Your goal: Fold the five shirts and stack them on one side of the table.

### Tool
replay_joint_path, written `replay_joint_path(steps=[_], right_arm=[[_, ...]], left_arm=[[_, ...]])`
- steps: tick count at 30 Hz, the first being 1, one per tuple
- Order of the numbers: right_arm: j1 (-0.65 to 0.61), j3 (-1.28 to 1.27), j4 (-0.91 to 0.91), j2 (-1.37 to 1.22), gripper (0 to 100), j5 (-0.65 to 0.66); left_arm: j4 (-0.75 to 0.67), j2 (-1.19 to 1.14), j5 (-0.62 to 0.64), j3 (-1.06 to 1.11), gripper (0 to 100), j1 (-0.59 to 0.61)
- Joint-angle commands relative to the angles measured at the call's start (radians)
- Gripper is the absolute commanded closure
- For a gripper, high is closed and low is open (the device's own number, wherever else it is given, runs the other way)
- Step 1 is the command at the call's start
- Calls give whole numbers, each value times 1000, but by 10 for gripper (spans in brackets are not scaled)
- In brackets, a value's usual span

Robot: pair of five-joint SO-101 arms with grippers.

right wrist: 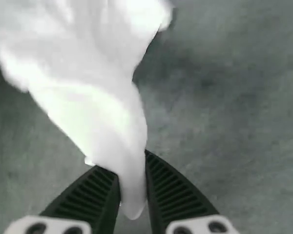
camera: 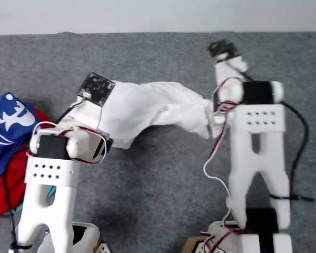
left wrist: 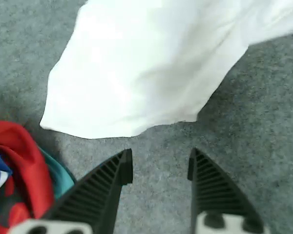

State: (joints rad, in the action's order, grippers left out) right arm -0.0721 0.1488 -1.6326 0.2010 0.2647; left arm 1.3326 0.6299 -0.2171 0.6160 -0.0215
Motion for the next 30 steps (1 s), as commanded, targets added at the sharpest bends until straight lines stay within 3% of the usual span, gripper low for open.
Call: replay_joint_path(steps=[1,10,16,19,25,30], right_arm=[[27,147,8,105,990,-3],[27,201,12,145,990,-3],[127,308,27,136,990,-3],[119,351,24,150,990,-2],[-62,542,97,166,990,-3],[-205,569,294,163,990,-3]], left_arm=[[-38,0,9,15,803,-8],[-63,3,8,47,804,-5],[-60,11,9,28,804,114],[-55,11,9,-4,805,166],[35,12,11,-191,805,307],[97,12,11,-387,805,483]])
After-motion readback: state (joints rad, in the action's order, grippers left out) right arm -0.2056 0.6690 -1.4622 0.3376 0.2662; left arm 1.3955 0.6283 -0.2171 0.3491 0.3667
